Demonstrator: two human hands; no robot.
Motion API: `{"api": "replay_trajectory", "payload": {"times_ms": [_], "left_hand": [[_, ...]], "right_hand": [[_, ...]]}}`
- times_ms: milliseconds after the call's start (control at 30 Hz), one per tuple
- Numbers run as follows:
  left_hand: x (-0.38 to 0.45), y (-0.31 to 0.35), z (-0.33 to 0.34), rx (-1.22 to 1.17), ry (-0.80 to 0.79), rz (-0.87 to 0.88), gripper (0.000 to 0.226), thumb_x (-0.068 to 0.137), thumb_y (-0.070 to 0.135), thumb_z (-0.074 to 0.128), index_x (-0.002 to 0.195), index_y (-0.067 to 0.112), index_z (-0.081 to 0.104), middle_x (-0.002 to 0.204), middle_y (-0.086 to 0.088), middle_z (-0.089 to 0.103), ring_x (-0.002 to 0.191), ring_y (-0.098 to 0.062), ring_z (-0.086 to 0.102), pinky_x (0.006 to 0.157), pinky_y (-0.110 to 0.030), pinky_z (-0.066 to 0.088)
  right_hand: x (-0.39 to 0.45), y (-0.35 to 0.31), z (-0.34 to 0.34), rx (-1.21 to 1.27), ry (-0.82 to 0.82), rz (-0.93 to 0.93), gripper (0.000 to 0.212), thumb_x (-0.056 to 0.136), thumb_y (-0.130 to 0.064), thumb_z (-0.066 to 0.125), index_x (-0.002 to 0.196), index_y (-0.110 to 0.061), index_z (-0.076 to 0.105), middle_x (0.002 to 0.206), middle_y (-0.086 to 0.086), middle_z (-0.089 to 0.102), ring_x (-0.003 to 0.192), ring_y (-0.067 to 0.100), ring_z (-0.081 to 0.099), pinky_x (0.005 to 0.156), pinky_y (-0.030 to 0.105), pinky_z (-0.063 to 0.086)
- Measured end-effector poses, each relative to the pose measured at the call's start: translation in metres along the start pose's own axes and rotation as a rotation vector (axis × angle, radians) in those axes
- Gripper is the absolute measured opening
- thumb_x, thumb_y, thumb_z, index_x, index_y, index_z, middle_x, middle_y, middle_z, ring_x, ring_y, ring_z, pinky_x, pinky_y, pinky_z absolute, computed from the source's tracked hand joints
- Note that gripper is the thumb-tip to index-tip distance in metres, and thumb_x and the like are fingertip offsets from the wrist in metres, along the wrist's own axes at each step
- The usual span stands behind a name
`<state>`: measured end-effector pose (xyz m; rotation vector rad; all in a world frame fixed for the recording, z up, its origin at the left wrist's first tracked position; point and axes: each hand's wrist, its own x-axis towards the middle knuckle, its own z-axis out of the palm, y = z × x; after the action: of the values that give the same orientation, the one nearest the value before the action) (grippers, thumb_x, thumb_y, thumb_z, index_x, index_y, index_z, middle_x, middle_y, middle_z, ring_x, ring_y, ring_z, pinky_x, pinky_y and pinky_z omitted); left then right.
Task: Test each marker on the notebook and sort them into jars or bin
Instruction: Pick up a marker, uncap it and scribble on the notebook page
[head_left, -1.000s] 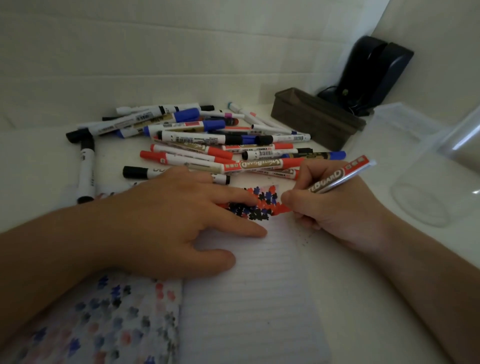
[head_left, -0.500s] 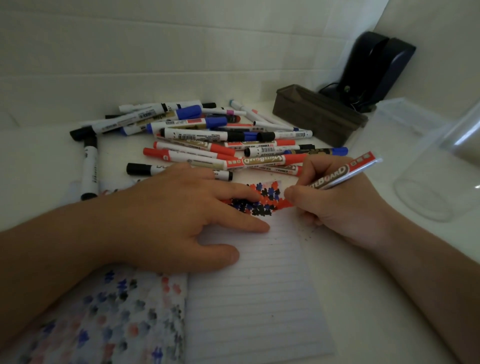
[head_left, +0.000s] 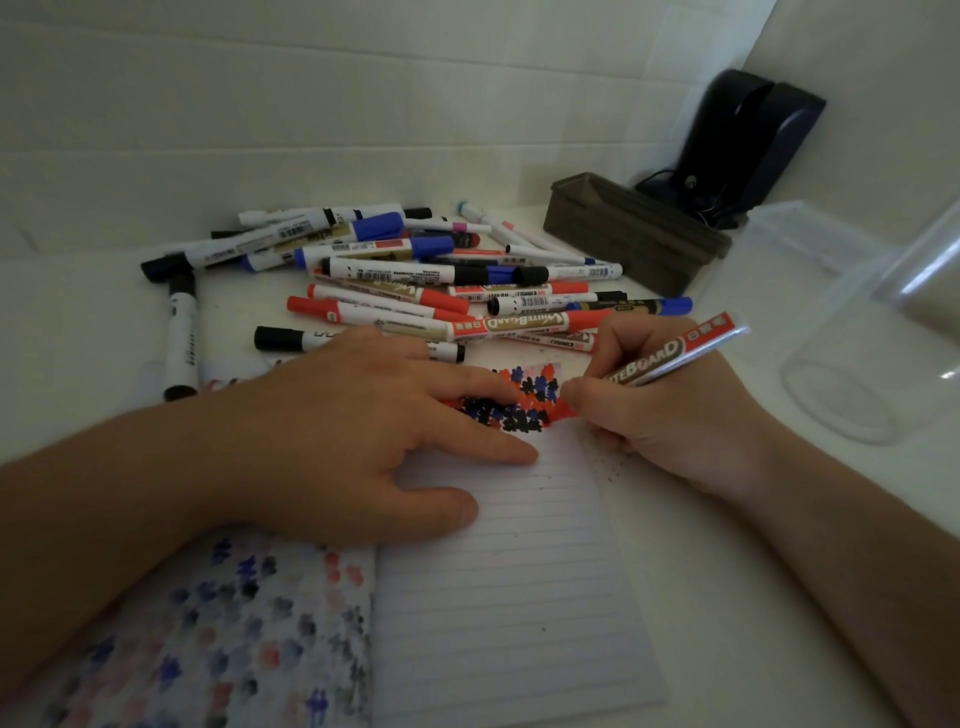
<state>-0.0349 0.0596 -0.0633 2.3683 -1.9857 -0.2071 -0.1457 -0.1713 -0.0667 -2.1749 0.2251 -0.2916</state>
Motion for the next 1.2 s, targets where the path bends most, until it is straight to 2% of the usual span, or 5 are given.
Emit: {"api": "replay_trajectory", "payload": {"times_ms": [467,600,733,967,1200], "left_hand": [[-0.001,0.001,0.0,-0.022,0.035,-0.01,0.058,0.087,0.076,0.024,0.143,0.076,0.012,0.16,0.043,0.005,0.122,0.012,0.026,0.099,-0.03,0.029],[-0.003,-0.001,0.001,-0.233,0.172,-0.106,0.04,0.099,0.049,0.03,0.136,0.065,0.03,0.13,0.044,0.041,0.115,0.017,0.039,0.091,-0.016,0.036],[-0.006,-0.01,0.001,-0.503,0.249,-0.237,0.031,0.105,0.021,0.045,0.113,0.05,0.037,0.107,0.04,0.056,0.096,0.009,0.057,0.074,-0.016,0.049],[-0.006,-0.01,-0.004,-0.619,0.256,-0.286,0.031,0.1,0.028,0.062,0.109,0.047,0.04,0.108,0.046,0.064,0.105,0.017,0.06,0.085,-0.013,0.046],[-0.004,-0.006,-0.007,-0.619,0.239,-0.287,0.022,0.098,0.031,0.062,0.106,0.042,0.045,0.109,0.036,0.069,0.101,0.016,0.063,0.083,-0.013,0.05]], "right_hand": [[0.0,0.0,-0.002,0.018,-0.029,0.043,0.031,0.084,-0.01,0.078,0.061,-0.016,0.059,0.06,0.014,0.065,0.05,0.024,0.06,0.052,0.036,0.053],[0.003,0.0,-0.01,0.513,-0.028,0.015,0.027,0.091,0.005,0.068,0.073,-0.008,0.053,0.055,-0.002,0.061,0.04,0.011,0.041,0.039,0.019,0.036],[0.002,0.001,-0.014,0.842,-0.227,-0.076,0.015,0.088,-0.012,0.077,0.087,-0.014,0.063,0.063,0.001,0.058,0.046,0.012,0.039,0.041,0.017,0.034],[-0.001,-0.001,-0.003,0.853,-0.341,0.003,0.054,0.071,-0.044,0.071,0.106,-0.003,0.075,0.079,0.017,0.068,0.058,0.022,0.055,0.044,0.019,0.036],[0.001,-0.004,0.005,0.756,-0.303,0.093,0.03,0.084,-0.024,0.052,0.099,-0.017,0.077,0.085,0.019,0.071,0.057,0.023,0.057,0.04,0.02,0.032]]}}
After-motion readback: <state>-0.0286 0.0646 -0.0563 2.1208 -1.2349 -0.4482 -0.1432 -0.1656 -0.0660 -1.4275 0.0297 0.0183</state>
